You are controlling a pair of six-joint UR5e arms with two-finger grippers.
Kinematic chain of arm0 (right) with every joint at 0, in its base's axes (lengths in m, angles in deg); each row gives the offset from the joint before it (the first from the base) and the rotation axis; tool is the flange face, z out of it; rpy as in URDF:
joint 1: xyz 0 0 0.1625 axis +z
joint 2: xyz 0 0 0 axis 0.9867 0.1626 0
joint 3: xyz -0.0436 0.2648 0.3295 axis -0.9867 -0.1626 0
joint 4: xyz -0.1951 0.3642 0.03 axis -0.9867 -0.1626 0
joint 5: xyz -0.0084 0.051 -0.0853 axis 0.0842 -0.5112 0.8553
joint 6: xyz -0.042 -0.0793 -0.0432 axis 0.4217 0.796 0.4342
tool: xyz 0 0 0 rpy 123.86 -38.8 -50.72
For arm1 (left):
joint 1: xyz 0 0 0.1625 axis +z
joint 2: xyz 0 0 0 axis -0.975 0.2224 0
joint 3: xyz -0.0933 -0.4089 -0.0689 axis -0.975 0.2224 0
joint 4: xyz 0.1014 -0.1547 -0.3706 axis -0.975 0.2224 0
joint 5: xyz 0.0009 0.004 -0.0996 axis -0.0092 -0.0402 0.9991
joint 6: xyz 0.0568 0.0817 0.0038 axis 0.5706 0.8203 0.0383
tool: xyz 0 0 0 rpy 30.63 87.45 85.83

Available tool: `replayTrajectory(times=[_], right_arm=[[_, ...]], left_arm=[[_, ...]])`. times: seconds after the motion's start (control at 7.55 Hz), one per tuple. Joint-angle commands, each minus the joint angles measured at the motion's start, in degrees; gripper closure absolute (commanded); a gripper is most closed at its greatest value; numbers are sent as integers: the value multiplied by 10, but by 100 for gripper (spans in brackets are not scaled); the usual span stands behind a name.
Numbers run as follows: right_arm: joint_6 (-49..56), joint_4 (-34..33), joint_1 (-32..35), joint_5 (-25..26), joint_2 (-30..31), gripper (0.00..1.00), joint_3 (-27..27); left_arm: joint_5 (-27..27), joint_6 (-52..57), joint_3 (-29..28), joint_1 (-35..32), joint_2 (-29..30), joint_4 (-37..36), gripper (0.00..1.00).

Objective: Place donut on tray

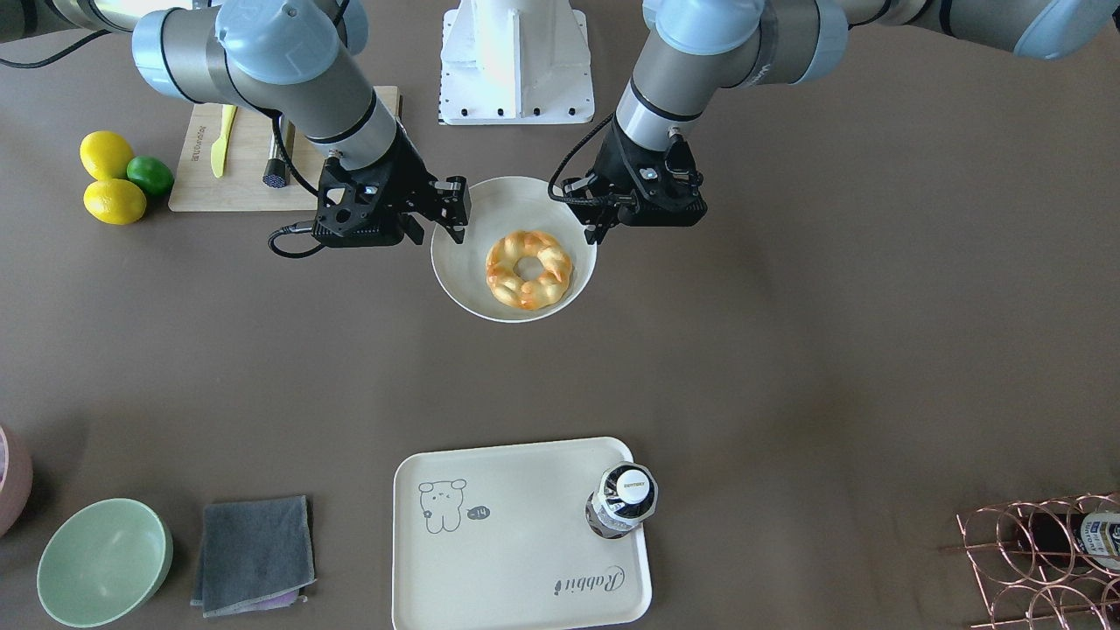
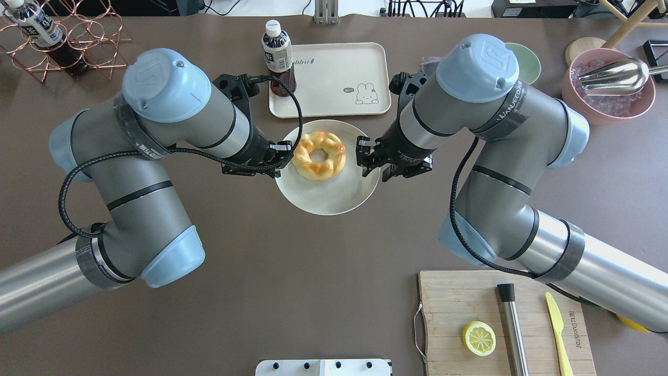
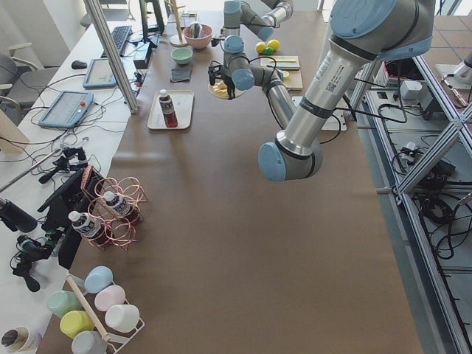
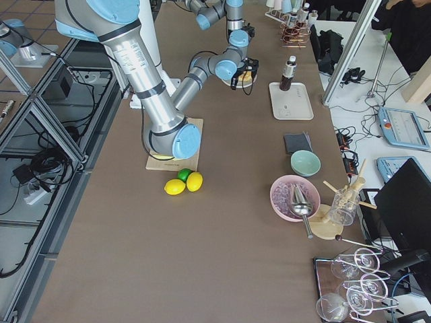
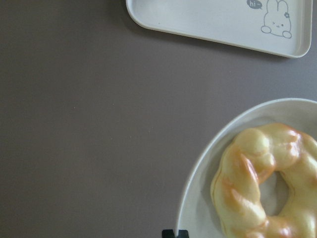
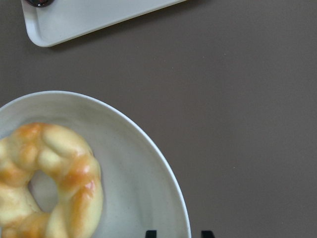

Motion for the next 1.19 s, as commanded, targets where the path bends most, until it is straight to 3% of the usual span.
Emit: replayTrajectory(times=[0.0,0.13,0.4,0.53,0.66,1.06], right_arm=[[4,0,-1,6,0,95,-1],[4,0,-1,6,0,100,-1],[4,1,-2,6,0,100,-1],[4,1,-1,6,0,100,0],[3,1,0,6,-1,100,3],[3,1,10,1,-1,100,3]], left_arm=[[0,1,-1,0,1,0,100],[0,1,-1,0,1,0,100],[1,0,-1,-1,1,0,100],[1,1,0,-1,1,1,94],[-2,1,1,-1,0,1,3],[-2,3,0,-2,-1,2,2]])
